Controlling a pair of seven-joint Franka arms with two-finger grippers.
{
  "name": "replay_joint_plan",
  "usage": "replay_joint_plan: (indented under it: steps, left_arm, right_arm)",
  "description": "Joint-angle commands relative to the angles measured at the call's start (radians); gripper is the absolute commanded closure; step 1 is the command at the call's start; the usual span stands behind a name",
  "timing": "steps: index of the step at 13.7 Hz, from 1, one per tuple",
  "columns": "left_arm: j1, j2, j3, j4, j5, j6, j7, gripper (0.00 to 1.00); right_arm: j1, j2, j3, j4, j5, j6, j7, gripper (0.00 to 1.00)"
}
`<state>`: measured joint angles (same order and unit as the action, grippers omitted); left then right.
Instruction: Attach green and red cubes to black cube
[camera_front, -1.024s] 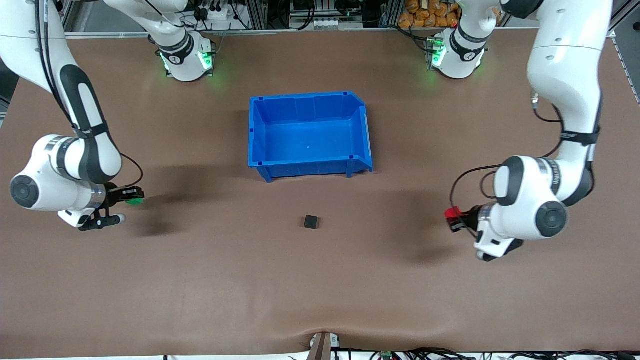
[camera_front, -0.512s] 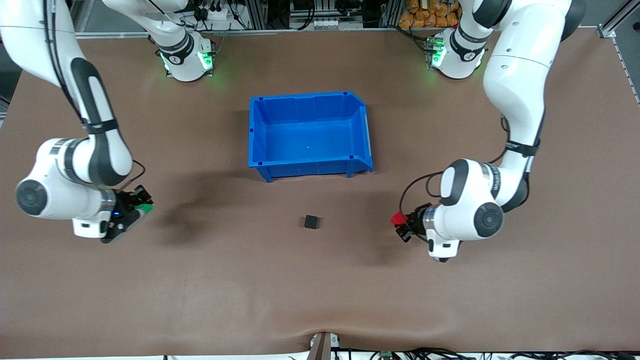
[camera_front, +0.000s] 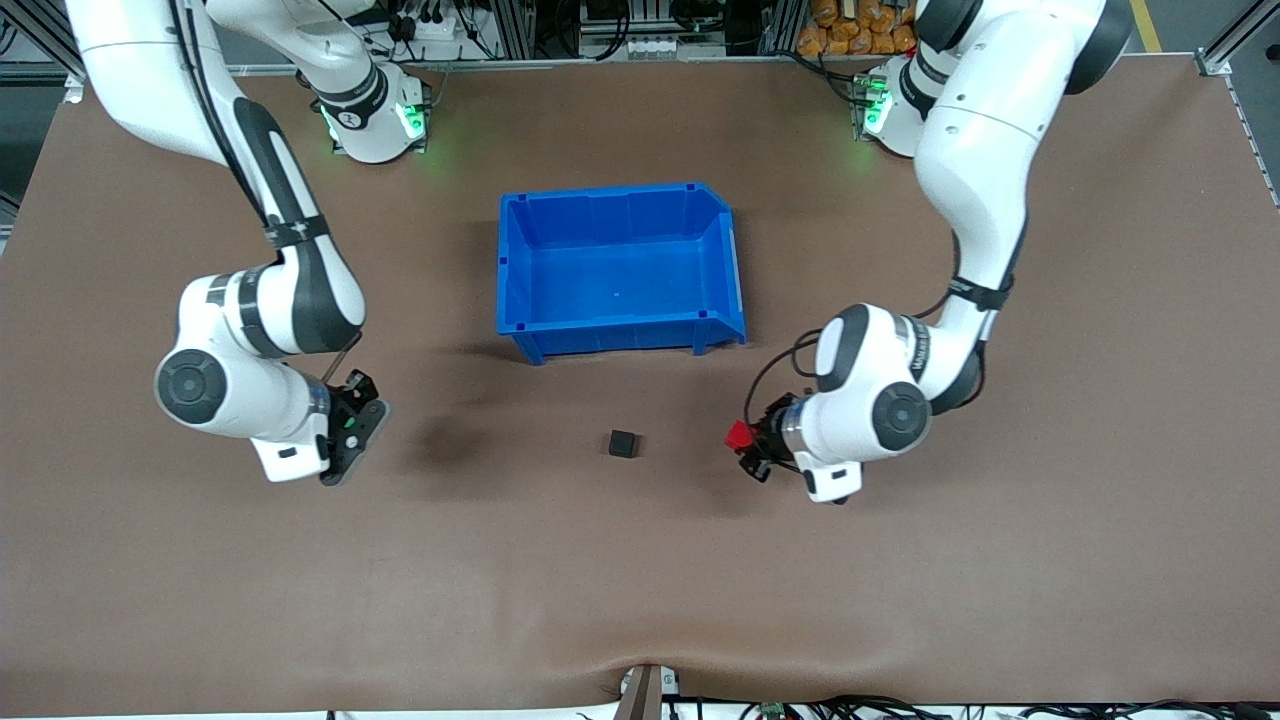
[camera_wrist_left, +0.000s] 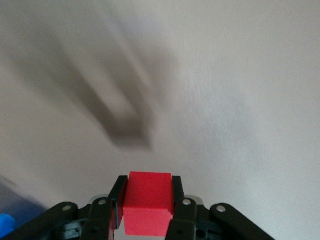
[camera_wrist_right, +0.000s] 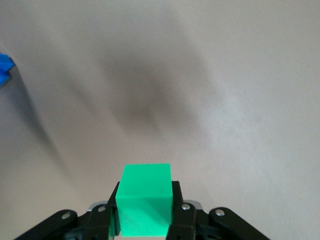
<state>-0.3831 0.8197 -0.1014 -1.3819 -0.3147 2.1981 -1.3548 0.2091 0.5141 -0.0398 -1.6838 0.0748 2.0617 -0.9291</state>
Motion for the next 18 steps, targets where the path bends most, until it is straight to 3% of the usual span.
replay_joint_plan:
  steps: [1, 7, 18]
  left_arm:
    - [-0.048, 0.044, 0.009, 0.027, -0.021, 0.081, -0.111, 1.0]
    - [-0.089, 0.085, 0.008, 0.047, -0.05, 0.196, -0.285, 1.0]
    - [-0.146, 0.196, 0.009, 0.15, -0.063, 0.249, -0.29, 0.97]
  right_arm:
    - [0.042, 0.035, -0.008, 0.03, -0.001, 0.027, -0.066, 1.0]
    - [0.092, 0.04, -0.008, 0.033, -0.001, 0.04, -0.074, 1.0]
    - [0.116, 0.04, -0.008, 0.042, -0.007, 0.038, -0.062, 1.0]
